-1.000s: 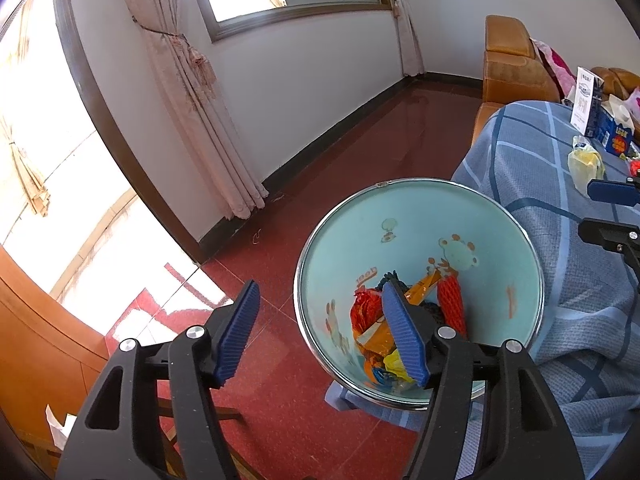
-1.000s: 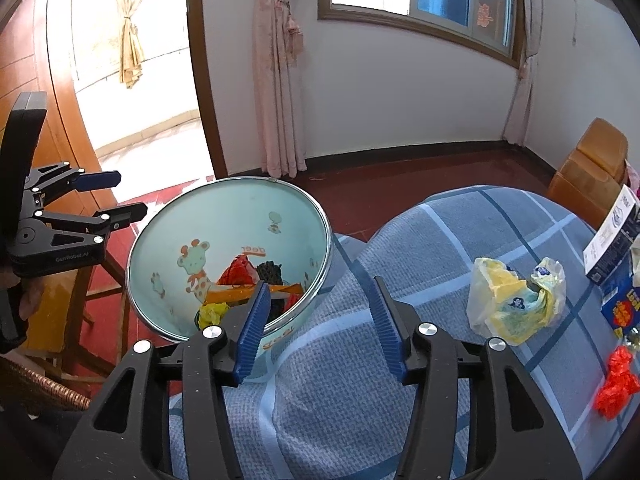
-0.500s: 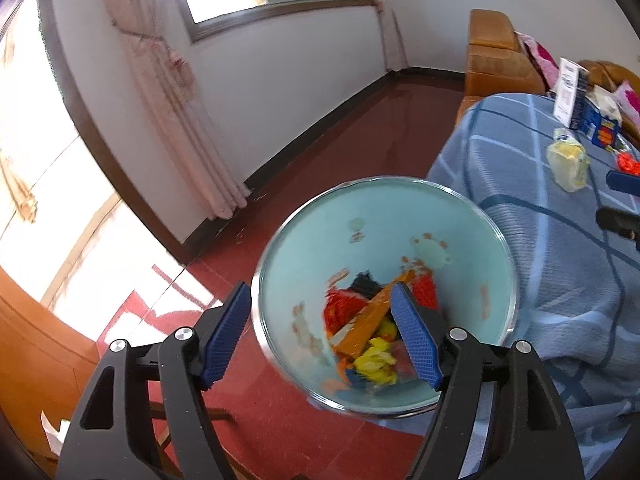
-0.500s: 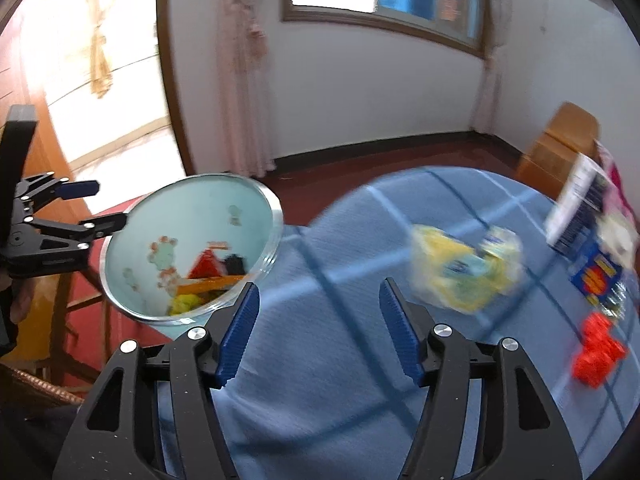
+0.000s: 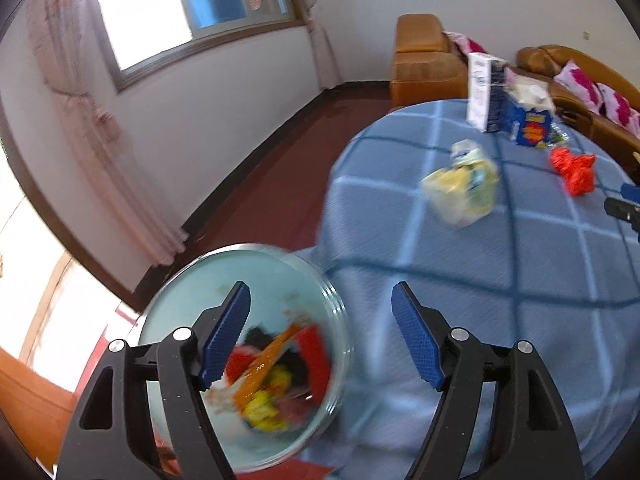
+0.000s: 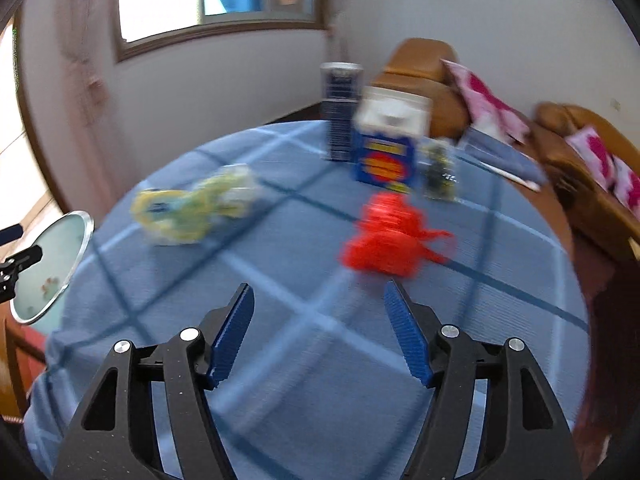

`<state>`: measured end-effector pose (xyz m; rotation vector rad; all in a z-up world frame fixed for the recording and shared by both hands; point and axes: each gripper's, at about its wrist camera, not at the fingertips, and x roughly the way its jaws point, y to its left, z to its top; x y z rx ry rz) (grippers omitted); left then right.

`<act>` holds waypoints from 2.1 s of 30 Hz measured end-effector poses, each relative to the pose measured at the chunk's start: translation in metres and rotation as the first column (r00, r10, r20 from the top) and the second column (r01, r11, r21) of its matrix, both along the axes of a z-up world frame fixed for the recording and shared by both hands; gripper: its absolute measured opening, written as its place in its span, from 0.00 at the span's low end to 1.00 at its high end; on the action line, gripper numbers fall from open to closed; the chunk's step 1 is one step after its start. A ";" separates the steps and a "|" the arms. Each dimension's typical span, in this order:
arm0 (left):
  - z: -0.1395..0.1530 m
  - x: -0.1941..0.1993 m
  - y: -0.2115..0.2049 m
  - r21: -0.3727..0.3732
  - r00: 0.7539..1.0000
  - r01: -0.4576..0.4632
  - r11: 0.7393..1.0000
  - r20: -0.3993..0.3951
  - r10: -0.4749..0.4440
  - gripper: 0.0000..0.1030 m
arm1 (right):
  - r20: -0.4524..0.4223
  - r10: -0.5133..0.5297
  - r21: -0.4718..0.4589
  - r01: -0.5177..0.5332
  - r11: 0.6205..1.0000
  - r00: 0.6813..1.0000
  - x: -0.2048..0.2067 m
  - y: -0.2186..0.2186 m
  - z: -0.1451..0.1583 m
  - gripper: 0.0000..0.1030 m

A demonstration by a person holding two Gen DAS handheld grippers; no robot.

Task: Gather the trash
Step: 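Move both grippers back over the table toward the remaining bags, then grasp the white-yellow plastic bag with the left gripper while the right grasps the red plastic bag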

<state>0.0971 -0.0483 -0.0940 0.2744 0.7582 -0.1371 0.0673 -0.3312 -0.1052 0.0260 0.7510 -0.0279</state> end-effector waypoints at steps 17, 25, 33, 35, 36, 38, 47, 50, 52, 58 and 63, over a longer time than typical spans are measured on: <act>-0.025 0.082 -0.108 -0.070 0.998 0.027 0.997 -0.058 -0.031 0.52 | -0.002 -0.286 0.095 0.285 0.954 0.958 -0.017 -0.100 -0.012 0.75; -0.025 0.079 -0.111 -0.091 0.993 0.093 0.992 -0.063 -0.099 0.09 | 0.013 -0.295 0.142 0.291 0.946 0.955 -0.008 -0.097 -0.005 0.75; -0.002 0.057 -0.093 -0.114 0.992 0.124 0.986 -0.016 -0.127 0.08 | 0.025 -0.298 0.217 0.286 0.933 0.954 0.026 -0.079 0.009 0.75; 0.001 0.054 -0.086 -0.116 0.992 0.123 0.986 -0.012 -0.125 0.08 | -0.005 -0.289 0.223 0.283 0.933 0.957 0.040 -0.073 0.003 0.75; 0.003 0.052 -0.081 -0.116 0.993 0.117 0.986 -0.010 -0.119 0.08 | -0.022 -0.290 0.220 0.287 0.932 0.957 0.046 -0.071 -0.002 0.74; 0.006 0.051 -0.069 -0.117 0.994 0.105 0.988 -0.008 -0.106 0.08 | -0.054 -0.296 0.224 0.300 0.927 0.954 0.055 -0.071 -0.012 0.68; 0.015 0.033 -0.024 -0.085 0.997 0.072 0.994 0.002 -0.072 0.08 | -0.077 -0.189 0.252 0.203 0.946 0.979 0.054 -0.063 -0.025 0.13; 0.018 0.022 -0.009 -0.064 0.998 0.063 0.996 0.007 -0.062 0.08 | -0.048 -0.143 0.236 0.150 0.960 0.989 0.050 -0.050 -0.017 0.13; 0.019 0.015 0.002 -0.056 0.999 0.050 0.997 0.009 -0.049 0.08 | -0.023 -0.088 0.224 0.091 0.970 0.996 0.048 -0.034 -0.010 0.13; 0.023 0.000 0.036 -0.032 1.000 -0.007 0.999 0.016 0.008 0.08 | 0.025 0.065 0.192 -0.069 0.979 0.998 0.048 0.017 0.006 0.13; 0.018 -0.007 0.068 -0.014 0.998 -0.068 0.998 0.007 0.068 0.08 | 0.038 0.189 0.157 -0.192 0.969 0.981 0.050 0.059 0.012 0.13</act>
